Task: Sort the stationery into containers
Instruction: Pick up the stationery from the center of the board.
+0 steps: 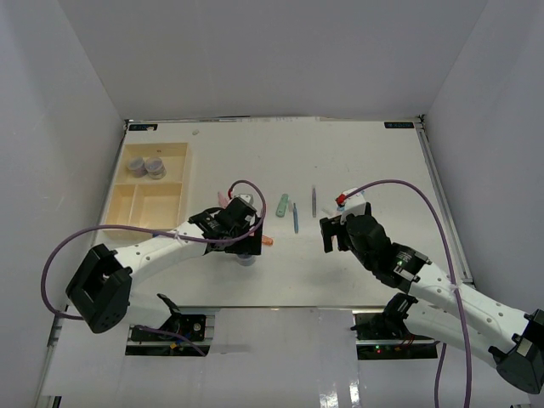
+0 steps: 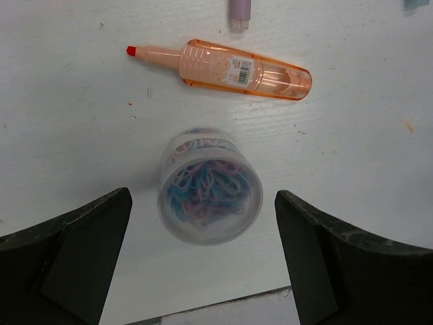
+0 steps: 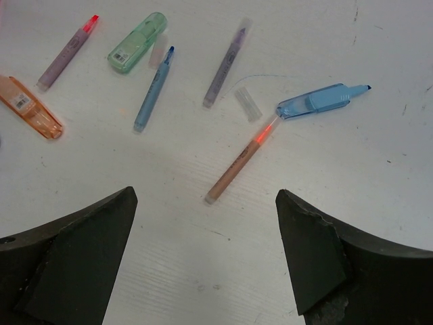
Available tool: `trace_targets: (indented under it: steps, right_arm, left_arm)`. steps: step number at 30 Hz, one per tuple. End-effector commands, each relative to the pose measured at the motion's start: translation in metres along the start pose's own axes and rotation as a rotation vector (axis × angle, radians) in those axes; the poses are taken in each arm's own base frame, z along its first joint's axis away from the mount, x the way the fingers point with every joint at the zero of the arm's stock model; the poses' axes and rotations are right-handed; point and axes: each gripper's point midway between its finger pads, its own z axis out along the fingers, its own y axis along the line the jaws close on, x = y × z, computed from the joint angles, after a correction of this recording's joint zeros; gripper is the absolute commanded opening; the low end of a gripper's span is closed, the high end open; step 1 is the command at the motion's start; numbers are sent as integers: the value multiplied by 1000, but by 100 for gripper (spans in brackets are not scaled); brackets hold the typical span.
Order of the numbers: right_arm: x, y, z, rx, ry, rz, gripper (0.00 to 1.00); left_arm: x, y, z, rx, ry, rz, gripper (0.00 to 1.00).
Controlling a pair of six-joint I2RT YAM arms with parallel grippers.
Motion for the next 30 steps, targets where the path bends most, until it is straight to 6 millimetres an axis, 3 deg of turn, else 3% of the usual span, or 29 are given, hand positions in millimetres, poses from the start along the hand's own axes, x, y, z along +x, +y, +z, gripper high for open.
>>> trace_targets:
  steps: [1,11,23,26,30]
  right_arm:
    - [-2,-3,1,20,-23,32,90]
    - [2,-3,1,15,-20,35,90]
    - [3,-2,1,0,-25,32,90]
    - [0,2,1,-25,-36,31,90]
    - [-5,5,-1,-40,-50,30,90]
  left_arm:
    - [-7,-11,-3,5,-18,-6,98]
    - [-6,-10,6,-36,-13,-5,93]
    - [-17,-16,3,-29,-34,-8,57]
    - [-25,-18,-5,-36,-45,-11,49]
    - [-61,-8,-27,-98,-120,-11,48]
